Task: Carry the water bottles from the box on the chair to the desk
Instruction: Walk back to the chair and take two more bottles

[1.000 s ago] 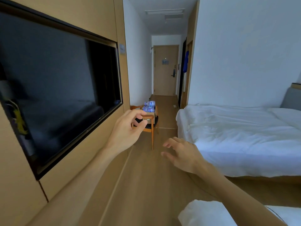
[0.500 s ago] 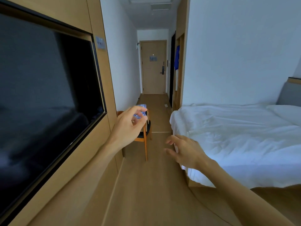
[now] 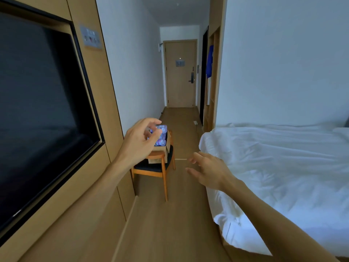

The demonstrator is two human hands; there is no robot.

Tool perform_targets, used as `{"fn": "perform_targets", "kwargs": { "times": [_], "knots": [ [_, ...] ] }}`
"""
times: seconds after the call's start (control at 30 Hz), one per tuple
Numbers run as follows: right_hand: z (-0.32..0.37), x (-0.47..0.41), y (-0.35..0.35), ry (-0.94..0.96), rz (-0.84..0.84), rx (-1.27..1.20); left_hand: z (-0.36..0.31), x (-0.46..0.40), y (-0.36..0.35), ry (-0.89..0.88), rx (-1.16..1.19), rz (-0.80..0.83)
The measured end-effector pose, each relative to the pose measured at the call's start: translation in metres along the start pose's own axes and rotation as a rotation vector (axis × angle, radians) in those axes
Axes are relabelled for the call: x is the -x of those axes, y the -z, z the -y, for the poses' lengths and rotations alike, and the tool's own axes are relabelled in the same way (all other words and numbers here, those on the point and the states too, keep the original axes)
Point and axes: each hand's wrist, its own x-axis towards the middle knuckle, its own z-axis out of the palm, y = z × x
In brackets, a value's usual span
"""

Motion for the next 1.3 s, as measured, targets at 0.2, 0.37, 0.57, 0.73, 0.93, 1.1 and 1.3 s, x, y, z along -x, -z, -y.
{"fn": "perform_targets", "kwargs": {
  "times": [0.2, 0.37, 0.57, 0.73, 0.93, 1.1, 1.3],
  "knots": [
    [-0.066, -0.092, -0.018, 0.030, 0.022, -0.028, 0.050, -0.085, -0.047, 0.007, -0.030, -0.006],
    [-0.122, -0.161, -0.043, 0.021, 0.036, -0.029, 0.102, -0.143, -0.090, 0.054, -0.049, -0.024],
    [-0.191, -0.262, -0.082, 0.014, 0.051, 0.004, 0.172, -0.229, -0.146, 0.046, -0.011, -0.035],
    [-0.242, -0.360, -0.108, -0.011, 0.062, 0.022, 0.236, -0.322, -0.188, 0.076, 0.034, -0.024],
    [-0.306, -0.457, -0.131, -0.046, 0.069, 0.015, 0.301, -0.420, -0.240, 0.092, 0.077, 0.012],
    [-0.365, -0.534, -0.167, -0.037, 0.080, -0.011, 0.354, -0.484, -0.286, 0.103, 0.060, 0.018],
    [-0.436, -0.638, -0.218, 0.025, 0.116, -0.039, 0.426, -0.560, -0.345, 0.149, -0.006, -0.017]
  ]
}}
